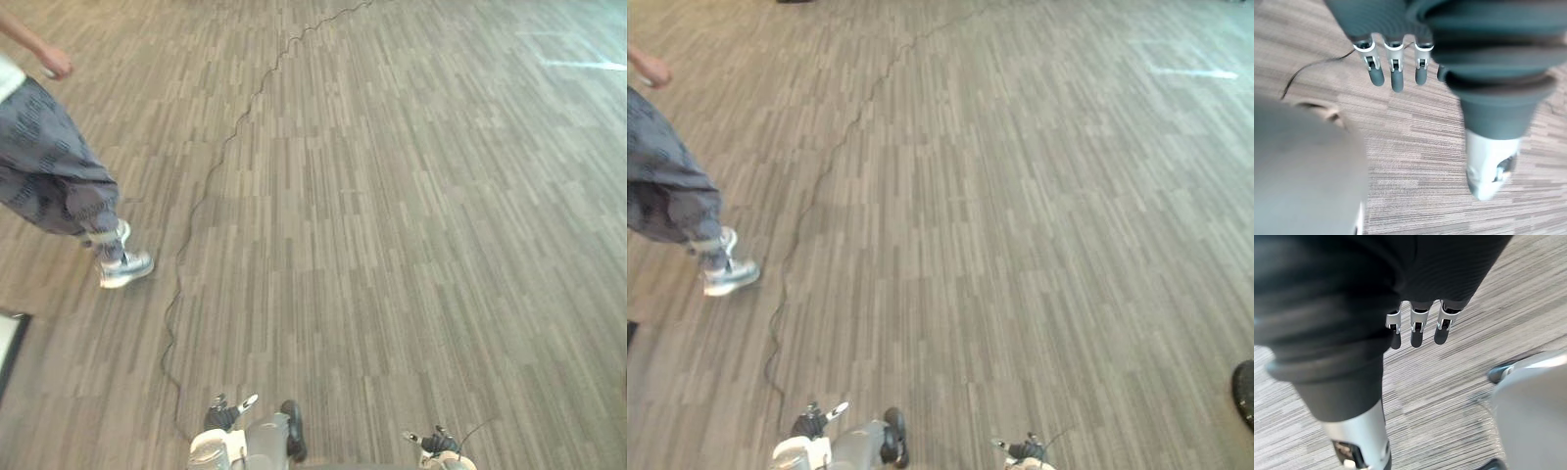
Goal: Pick up cushions and gather them together orderly.
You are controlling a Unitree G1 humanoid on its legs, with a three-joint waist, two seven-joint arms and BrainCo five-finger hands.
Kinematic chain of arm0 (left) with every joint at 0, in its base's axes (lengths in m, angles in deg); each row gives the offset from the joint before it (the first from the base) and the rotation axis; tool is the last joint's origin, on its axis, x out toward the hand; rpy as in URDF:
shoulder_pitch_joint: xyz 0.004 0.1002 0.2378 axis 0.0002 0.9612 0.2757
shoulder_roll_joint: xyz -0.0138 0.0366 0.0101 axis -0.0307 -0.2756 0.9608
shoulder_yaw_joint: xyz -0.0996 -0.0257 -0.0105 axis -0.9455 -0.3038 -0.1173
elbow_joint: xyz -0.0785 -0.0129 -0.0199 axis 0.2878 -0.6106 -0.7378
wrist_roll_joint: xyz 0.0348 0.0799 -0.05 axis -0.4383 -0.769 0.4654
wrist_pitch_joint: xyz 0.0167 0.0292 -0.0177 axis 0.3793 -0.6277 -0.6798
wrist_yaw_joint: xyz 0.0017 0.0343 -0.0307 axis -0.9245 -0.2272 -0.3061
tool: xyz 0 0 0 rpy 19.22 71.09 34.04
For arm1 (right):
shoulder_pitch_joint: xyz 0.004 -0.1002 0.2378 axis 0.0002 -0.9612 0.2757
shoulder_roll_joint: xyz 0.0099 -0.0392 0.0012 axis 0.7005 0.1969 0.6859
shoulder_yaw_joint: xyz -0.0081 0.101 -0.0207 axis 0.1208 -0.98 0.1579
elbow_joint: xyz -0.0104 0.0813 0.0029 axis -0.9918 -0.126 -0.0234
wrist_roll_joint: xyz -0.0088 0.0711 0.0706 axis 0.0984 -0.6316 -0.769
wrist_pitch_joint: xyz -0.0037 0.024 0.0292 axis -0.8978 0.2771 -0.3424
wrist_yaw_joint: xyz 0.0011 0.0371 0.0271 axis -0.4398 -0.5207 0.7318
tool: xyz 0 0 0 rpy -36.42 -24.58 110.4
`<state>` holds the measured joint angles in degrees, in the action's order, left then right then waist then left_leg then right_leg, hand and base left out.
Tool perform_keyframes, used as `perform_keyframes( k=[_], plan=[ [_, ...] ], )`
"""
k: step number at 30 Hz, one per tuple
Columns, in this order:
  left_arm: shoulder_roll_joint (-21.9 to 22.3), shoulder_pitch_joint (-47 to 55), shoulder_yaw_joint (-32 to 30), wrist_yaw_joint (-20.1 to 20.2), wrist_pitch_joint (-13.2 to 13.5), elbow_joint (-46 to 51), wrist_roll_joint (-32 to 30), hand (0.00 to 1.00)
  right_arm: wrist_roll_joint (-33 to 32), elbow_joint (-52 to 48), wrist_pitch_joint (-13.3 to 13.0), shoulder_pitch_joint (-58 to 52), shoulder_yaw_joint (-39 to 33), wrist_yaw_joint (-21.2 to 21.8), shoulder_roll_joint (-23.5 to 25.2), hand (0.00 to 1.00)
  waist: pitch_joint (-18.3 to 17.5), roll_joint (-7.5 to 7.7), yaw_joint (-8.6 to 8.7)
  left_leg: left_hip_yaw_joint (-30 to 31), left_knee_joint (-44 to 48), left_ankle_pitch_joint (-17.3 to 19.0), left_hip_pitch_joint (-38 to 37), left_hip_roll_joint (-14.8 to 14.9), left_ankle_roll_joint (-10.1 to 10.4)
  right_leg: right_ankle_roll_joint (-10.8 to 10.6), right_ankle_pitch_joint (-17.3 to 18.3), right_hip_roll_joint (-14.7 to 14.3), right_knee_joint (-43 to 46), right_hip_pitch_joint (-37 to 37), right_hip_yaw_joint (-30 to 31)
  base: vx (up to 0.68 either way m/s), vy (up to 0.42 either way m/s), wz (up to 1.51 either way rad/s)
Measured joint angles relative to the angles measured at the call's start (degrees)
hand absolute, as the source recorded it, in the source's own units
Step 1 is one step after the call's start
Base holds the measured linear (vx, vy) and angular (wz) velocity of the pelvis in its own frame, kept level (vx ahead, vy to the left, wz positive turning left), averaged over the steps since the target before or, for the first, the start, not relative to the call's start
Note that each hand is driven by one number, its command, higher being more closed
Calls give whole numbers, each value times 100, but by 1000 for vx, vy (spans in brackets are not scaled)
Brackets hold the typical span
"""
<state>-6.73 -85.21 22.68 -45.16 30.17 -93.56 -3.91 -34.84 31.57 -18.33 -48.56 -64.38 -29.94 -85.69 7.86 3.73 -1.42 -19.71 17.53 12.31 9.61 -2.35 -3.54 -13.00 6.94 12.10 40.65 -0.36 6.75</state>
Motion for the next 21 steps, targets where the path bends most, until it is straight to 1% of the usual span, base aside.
perform_keyframes(
  k=[1, 2, 3, 4, 5, 6, 7, 8, 9, 10, 11, 12, 13, 14, 15, 16, 17, 18, 19, 20, 21],
  plan=[
    [-23, -2, 101, -13, -25, -82, -5, 0, 2, -74, -16, 18, -86, 15, -16, 0, 95, -37, 102, 112, -198, 115, -512, -117, -57, -62, -26, -37, 1418, -475, -11, 458, 110, 27],
    [12, 3, 201, -14, -67, -92, -4, 0, 11, -159, -56, 58, -72, 26, -91, 0, 222, -147, 143, 177, -501, 155, -1067, -131, -69, 323, 241, -122, 2217, -865, -240, 458, 110, 20],
    [23, -9, 234, -15, -77, -92, -2, 0, 12, -196, -62, 59, -72, 27, -106, 0, 242, -179, 148, 185, -595, 156, -1204, -124, -69, 440, 318, -151, 2334, -986, -315, 362, 80, 5],
    [26, -41, 344, -22, -79, -96, 0, 0, 12, -290, -113, 93, -61, 32, -177, 0, 334, -311, 150, 253, -965, 156, -1740, -66, -69, 749, 681, -281, 2392, -1369, -739, 351, 39, 3],
    [40, -47, 376, -21, -79, -106, 7, 0, 12, -289, -124, 110, -57, 34, -211, 0, 366, -353, 160, 277, -1076, 156, -1924, -29, -69, 870, 828, -339, 2279, -1514, -901, 515, 14, 21],
    [76, -102, 385, -22, -79, -112, 9, 0, 15, -287, -124, 125, -51, 40, -266, 0, 444, -405, 212, 313, -1227, 161, -2302, 83, -78, 1086, 1065, -486, 1661, -1946, -1323, 426, -43, 25],
    [76, -120, 383, -23, -79, -112, 9, 0, 16, -287, -124, 130, -48, 40, -267, 0, 466, -412, 220, 316, -1254, 161, -2383, 123, -78, 1103, 1075, -525, 1392, -2051, -1409, 434, -99, 52],
    [66, -177, 387, -26, -73, -112, 12, 0, 18, -274, -111, 144, -42, 37, -248, 0, 492, -399, 275, 397, -1274, 162, -2519, 224, -76, 1105, 927, -599, 277, -2302, -1612, 360, -108, 53],
    [50, -178, 391, -27, -71, -111, 11, 0, 21, -272, -110, 140, -29, 37, -235, 0, 502, -378, 308, 471, -1314, 164, -2577, 255, -73, 1083, 723, -624, -341, -2366, -1624, 451, -173, 82],
    [32, -188, 410, -22, -62, -88, 8, 0, 33, -254, -93, 65, -2, 37, -202, 0, 492, -299, 382, 613, -1452, 191, -2701, 243, -24, 1062, 178, -647, -1518, -2366, -1578, 499, -215, 82],
    [47, -179, 441, -24, -65, -107, 5, 0, 130, -178, -51, -47, 34, 36, -199, 0, 482, -222, 450, 802, -1607, 318, -3007, 262, 200, 1242, -915, -706, -2048, -2311, -1503, 644, -269, 55],
    [137, -185, 441, -24, -66, -193, 4, 0, 142, -112, -40, 0, 15, 43, -279, 0, 492, -390, 429, 828, -1648, 336, -3092, 402, 247, 1348, -738, -847, -1835, -2376, -1560, 678, -273, -1],
    [211, -185, 346, 3, -69, -322, -14, 0, 236, -99, -43, 107, -47, 40, -309, 0, 469, -554, 405, 840, -1532, 125, -3090, 571, 593, 1410, -327, -975, -1469, -2486, -1546, 557, -228, -32],
    [238, -185, 280, 4, -73, -328, -16, 0, 238, -107, -46, 116, -89, 40, -292, 0, 472, -566, 414, 855, -1410, 66, -3067, 598, 691, 1485, -241, -1006, -1361, -2489, -1552, 541, -254, -30],
    [310, -179, 117, 3, -74, -325, -51, 0, 237, -142, -38, 88, -179, 37, -262, 0, 478, -588, 427, 855, -753, -50, -2915, 724, 888, 1593, 23, -1093, -1198, -2350, -1563, 547, -268, -9],
    [343, -182, 18, 5, -70, -292, -82, 0, 237, -197, -19, 30, -218, 32, -236, 0, 481, -601, 433, 903, -44, -123, -2683, 849, 1000, 1609, 152, -1132, -1232, -2176, -1571, 541, -259, -9],
    [407, -176, -147, 11, -74, -174, -118, 0, 237, -363, 0, -83, -186, 26, -204, 0, 491, -617, 431, 972, 1244, -524, -2218, 1049, 1295, 1648, 302, -1233, -1352, -1866, -1552, 631, -228, -16],
    [495, -153, -321, 11, -60, -2, -117, 0, 237, -545, -3, -187, -63, -7, -225, 0, 519, -657, 378, 957, 2905, -673, -1553, 1386, 1344, 1743, 437, -1376, -1574, -1399, -1494, 506, -144, -25],
    [516, -147, -390, 17, -61, 88, -117, 0, 233, -560, -1, -195, -57, -17, -224, 0, 529, -656, 362, 882, 3533, -535, -1256, 1552, 1283, 1794, 505, -1444, -1652, -1176, -1446, 680, -148, -64],
    [504, -127, -413, 16, -49, 334, -109, 0, 227, -658, 5, -194, 64, -33, -207, 0, 560, -583, 216, 626, 4419, -156, -545, 1743, 1103, 1945, 752, -1550, -1955, -497, -1193, 469, -73, -57],
    [506, -126, -411, 16, -42, 380, -109, 0, 227, -706, 5, -195, 109, -37, -207, 0, 585, -533, 186, 563, 4427, -112, -427, 1750, 1043, 1943, 783, -1553, -2031, -363, -1135, 546, -53, -77]
  ],
)
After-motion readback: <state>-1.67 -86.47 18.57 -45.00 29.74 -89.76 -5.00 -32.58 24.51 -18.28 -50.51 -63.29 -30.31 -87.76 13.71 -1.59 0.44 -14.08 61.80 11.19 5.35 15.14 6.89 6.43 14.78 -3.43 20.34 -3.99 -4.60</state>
